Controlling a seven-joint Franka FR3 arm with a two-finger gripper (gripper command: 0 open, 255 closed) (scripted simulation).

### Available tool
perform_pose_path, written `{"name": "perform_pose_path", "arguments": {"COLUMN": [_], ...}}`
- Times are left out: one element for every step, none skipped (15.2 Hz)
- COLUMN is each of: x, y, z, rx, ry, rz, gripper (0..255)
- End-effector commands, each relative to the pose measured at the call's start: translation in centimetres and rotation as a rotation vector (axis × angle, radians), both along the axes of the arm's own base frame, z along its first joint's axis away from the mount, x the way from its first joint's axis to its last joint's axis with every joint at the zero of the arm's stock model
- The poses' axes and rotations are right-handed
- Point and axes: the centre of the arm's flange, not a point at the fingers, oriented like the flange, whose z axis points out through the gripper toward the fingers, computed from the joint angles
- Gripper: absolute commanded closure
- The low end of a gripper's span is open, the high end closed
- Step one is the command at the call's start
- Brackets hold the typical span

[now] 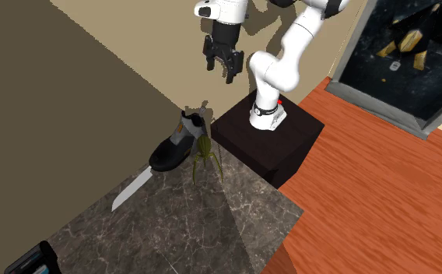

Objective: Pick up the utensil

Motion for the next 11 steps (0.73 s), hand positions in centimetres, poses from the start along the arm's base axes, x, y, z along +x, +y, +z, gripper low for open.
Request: {"name": "perform_pose_path", "arguments": {"x": [0.0, 1.4, 2.8, 4.2, 5.7, 7.1, 8.5, 9.9, 11.2, 12.6, 14.0], "y": [0.0, 0.7, 1.3, 2.0, 2.6, 3.1, 3.7, 4.2, 4.7, 5.2, 5.7], "z": [0.0, -0.4, -0.9, -1.4, -2.0, -2.6, -3.2, -3.9, -4.6, -5.3, -6.1], "rx": [0.0, 0.004, 0.007, 0.011, 0.014, 0.018, 0.021, 0.025, 0.028, 0.032, 0.036], "ry": [0.0, 0.028, 0.056, 0.084, 0.112, 0.14, 0.168, 0.196, 0.224, 0.252, 0.28], "rz": [0.0, -0.02, -0.039, -0.059, -0.078, -0.098, -0.117, -0.137, -0.157, -0.176, -0.196], "gripper": [0, 0, 0, 0, 0, 0, 0, 0, 0, 0, 0]}}
